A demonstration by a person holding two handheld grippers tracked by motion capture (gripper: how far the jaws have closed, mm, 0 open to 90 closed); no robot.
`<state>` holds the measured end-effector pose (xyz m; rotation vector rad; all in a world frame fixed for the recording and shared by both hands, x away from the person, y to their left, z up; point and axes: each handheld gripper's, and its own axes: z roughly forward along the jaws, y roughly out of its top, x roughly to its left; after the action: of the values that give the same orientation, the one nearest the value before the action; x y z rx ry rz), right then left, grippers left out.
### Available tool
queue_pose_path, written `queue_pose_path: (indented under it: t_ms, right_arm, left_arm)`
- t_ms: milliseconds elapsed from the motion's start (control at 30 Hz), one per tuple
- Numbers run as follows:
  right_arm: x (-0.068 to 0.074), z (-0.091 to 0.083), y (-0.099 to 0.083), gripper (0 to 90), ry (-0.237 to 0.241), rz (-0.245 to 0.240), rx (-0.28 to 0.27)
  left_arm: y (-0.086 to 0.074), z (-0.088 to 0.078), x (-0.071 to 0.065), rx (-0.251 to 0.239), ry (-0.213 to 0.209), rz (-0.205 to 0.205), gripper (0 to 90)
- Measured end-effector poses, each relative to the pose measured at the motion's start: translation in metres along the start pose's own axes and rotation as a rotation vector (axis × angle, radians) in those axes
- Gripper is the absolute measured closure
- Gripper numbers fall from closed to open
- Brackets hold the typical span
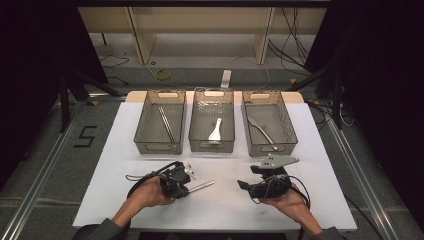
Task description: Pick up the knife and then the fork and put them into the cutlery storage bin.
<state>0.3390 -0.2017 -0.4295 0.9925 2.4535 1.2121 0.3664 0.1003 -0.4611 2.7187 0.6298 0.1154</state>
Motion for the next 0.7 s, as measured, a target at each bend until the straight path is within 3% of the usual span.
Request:
queue_pose_path:
  t_ms: [300,467,700]
  right_arm:
    - [0.001,0.001,0.001,31.2,0.004,-0.001,-0.002]
    - [0.005,0.002,0.002,31.4,0.002,-0.013,-0.007]
    - [0.014,0.010,0.007,31.4,0.028,-0.045,-0.004]
  left_arm:
    - [0.001,-0.010,0.002,-0.035,0.015,-0.027,83.7]
    - [0.002,-0.019,0.001,-0.067,0.001,-0.036,83.8]
    - [0.006,-0.027,-0.003,-0.093,-0.002,-0.027,83.8]
